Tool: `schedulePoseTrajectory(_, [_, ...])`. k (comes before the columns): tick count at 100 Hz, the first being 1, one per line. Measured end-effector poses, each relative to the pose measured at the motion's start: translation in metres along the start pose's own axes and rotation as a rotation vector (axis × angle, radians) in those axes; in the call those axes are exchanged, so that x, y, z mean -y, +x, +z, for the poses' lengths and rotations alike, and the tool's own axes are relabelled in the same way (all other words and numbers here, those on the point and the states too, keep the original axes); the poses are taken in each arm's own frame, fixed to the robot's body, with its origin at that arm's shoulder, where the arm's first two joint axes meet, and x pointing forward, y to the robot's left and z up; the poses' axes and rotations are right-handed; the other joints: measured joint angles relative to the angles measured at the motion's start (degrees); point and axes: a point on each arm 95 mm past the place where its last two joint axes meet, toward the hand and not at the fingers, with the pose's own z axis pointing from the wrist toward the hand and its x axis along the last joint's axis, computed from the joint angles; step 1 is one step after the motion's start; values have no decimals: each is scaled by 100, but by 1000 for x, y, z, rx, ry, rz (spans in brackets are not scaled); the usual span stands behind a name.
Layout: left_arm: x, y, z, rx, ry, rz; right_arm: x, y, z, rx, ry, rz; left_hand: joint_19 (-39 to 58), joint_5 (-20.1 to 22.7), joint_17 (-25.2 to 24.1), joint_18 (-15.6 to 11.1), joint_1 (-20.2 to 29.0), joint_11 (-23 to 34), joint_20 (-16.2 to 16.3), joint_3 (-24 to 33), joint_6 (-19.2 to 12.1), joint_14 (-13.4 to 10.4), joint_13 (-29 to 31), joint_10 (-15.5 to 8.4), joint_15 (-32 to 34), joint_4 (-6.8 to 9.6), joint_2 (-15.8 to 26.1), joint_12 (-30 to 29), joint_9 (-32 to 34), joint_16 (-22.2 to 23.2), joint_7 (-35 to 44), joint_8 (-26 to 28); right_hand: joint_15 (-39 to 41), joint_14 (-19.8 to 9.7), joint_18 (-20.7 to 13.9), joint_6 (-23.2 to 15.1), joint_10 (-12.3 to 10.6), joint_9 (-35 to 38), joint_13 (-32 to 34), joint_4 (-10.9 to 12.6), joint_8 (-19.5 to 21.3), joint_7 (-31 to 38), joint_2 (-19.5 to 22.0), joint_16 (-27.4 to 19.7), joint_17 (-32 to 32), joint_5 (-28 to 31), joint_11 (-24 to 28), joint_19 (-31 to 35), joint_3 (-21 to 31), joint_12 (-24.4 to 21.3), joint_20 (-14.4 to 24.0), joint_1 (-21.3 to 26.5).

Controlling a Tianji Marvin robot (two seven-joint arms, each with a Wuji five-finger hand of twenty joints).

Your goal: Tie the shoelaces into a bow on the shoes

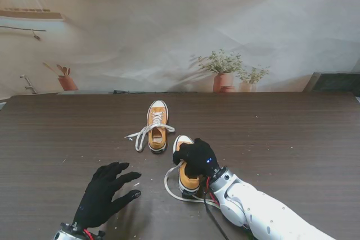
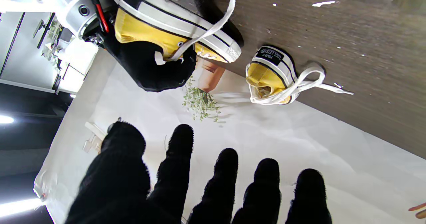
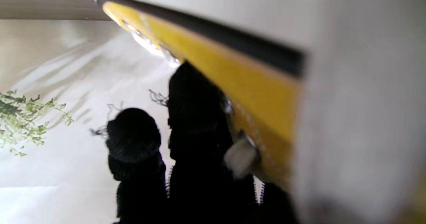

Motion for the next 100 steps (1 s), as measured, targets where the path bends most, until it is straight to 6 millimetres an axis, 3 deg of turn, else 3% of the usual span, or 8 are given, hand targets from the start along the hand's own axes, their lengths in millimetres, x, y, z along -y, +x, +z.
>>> schedulePoseTrajectory(25, [-1,0,1,2,-5,1,5,-21,4,36,34,-128,0,0,0,0,0,0,0,0,0,0,0,0,0,0,0,0,0,0,0,0,-162,7,-15,-7,-54,-86,0,-52,-711,245,2,-18,-99,-253,37,-18,0,-130,-40,-21])
schedulePoseTrajectory(42, [-2,1,2,-3,-12,-1,11,-20,5,62,93,-172,0,0,0,1,0,0,0,0,0,0,0,1,0,0,0,0,0,0,-5,0,-267,19,-10,-13,-363,-216,0,13,-1355,539,-174,-78,-179,-677,276,-18,194,-121,-41,-724])
schedulePoseTrajectory(70, [-2,1,0,-3,-6,-1,14,-18,8,77,122,-182,0,0,0,1,0,0,0,0,1,0,0,1,0,0,0,0,0,0,-6,0,-429,64,-10,126,-558,-294,0,28,-1514,595,-273,-132,-307,-948,430,-21,312,-37,-41,-1130])
schedulePoseTrajectory(74, [-2,1,0,-3,-5,-1,14,-19,9,85,125,-181,0,0,0,1,0,0,0,0,1,1,0,1,0,0,0,0,0,0,-6,0,-465,64,-10,133,-614,-347,0,131,-1516,595,-263,-148,-328,-977,481,-48,312,-24,-41,-1211])
schedulePoseTrajectory(100, [-1,3,-1,-11,-1,-3,14,-16,10,117,132,-195,0,1,0,1,0,0,0,0,1,1,0,1,0,0,0,0,0,0,-6,0,-518,126,16,202,-692,-414,0,137,-1564,595,-214,-197,-366,-1016,516,-51,315,32,-41,-1351])
